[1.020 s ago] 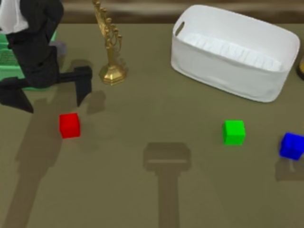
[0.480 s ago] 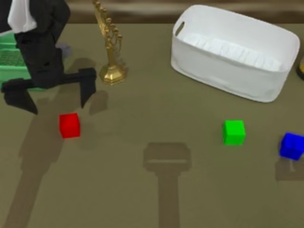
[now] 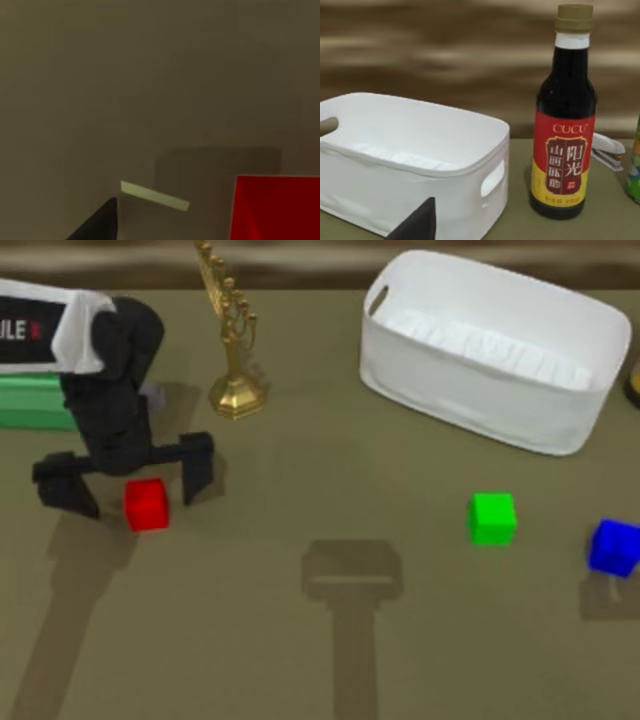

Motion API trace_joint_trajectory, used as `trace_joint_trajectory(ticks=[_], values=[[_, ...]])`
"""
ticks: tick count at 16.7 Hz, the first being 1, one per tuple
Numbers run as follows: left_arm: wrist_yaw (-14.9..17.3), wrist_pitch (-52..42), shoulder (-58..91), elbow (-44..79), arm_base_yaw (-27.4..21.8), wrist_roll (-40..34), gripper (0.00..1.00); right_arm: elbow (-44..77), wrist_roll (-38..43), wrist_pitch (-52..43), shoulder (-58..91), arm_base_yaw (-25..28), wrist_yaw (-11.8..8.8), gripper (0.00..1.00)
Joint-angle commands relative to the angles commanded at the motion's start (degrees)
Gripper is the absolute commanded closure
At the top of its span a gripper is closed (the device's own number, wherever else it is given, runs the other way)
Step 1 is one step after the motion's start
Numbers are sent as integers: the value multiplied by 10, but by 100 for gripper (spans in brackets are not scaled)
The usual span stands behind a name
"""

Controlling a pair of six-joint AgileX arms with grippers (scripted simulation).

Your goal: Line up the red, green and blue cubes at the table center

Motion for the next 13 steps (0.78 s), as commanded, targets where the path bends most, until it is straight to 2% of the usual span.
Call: trace_joint_trajectory(ticks=[5,13], values=[[0,17,10,-10,0,0,0,0,0,0,0,0,0,0],[0,17,10,-10,0,0,60,0,0,0,0,0,0,0]])
